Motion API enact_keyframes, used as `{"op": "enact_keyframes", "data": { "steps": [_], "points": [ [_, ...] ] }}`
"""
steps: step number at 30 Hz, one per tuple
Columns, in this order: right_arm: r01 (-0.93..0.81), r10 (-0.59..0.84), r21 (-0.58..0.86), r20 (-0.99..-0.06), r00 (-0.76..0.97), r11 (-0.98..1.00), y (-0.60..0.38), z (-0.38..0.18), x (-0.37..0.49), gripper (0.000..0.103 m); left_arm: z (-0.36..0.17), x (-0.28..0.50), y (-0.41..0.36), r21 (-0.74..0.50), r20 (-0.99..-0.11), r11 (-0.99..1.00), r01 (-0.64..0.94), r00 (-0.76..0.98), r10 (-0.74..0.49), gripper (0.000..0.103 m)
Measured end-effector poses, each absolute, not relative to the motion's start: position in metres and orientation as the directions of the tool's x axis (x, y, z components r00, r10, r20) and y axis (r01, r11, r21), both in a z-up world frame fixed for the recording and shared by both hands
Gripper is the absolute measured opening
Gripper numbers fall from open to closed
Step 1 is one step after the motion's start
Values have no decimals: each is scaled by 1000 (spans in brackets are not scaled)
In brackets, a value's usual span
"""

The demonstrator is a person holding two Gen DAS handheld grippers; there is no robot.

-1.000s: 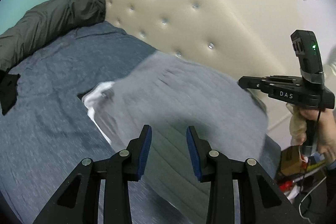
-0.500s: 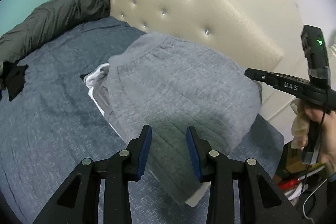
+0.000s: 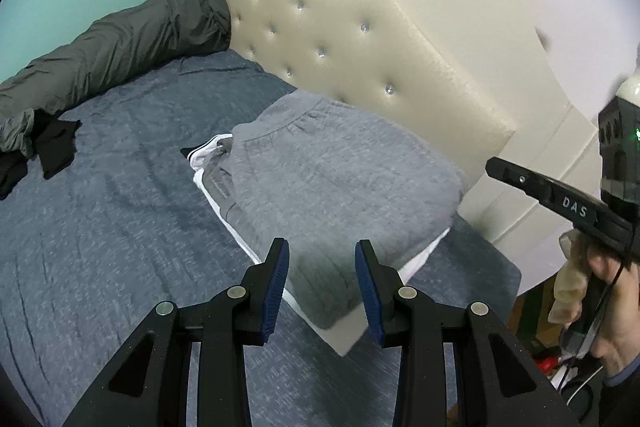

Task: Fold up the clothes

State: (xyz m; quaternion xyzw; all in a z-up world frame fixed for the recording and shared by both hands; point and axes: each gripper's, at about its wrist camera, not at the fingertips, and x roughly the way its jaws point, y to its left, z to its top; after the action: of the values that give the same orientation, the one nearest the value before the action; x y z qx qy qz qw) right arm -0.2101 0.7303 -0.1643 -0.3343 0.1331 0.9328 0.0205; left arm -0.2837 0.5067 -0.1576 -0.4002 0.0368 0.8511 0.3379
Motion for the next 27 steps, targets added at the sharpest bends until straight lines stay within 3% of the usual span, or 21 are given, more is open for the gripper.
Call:
{"op": "enact_keyframes", "data": {
  "steps": [27],
  "points": [
    [-145,20,182,-556,-831,-973,673,-90,-96,5,-76,-186,438,-207,-600,-768,-607,-541,589,44]
  ]
}}
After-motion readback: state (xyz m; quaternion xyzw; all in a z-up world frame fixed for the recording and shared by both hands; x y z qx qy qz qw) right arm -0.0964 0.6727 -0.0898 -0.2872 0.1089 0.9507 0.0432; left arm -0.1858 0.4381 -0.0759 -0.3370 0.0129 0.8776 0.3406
